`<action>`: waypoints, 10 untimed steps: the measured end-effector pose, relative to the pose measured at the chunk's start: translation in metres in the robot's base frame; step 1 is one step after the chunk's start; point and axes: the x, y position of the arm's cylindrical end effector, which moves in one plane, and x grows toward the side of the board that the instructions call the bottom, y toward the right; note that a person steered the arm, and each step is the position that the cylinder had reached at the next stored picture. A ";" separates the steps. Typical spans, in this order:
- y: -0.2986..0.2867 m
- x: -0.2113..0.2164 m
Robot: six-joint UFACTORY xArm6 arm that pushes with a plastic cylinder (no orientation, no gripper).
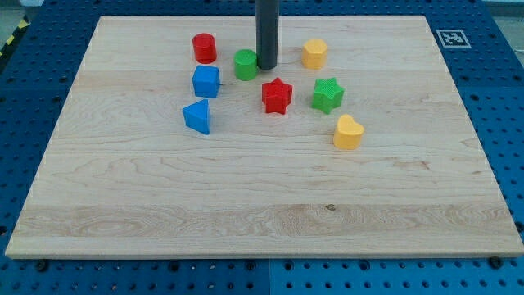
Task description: Move the yellow heart closer to the green star
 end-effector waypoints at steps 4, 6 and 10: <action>0.033 -0.105; 0.144 -0.005; 0.166 0.045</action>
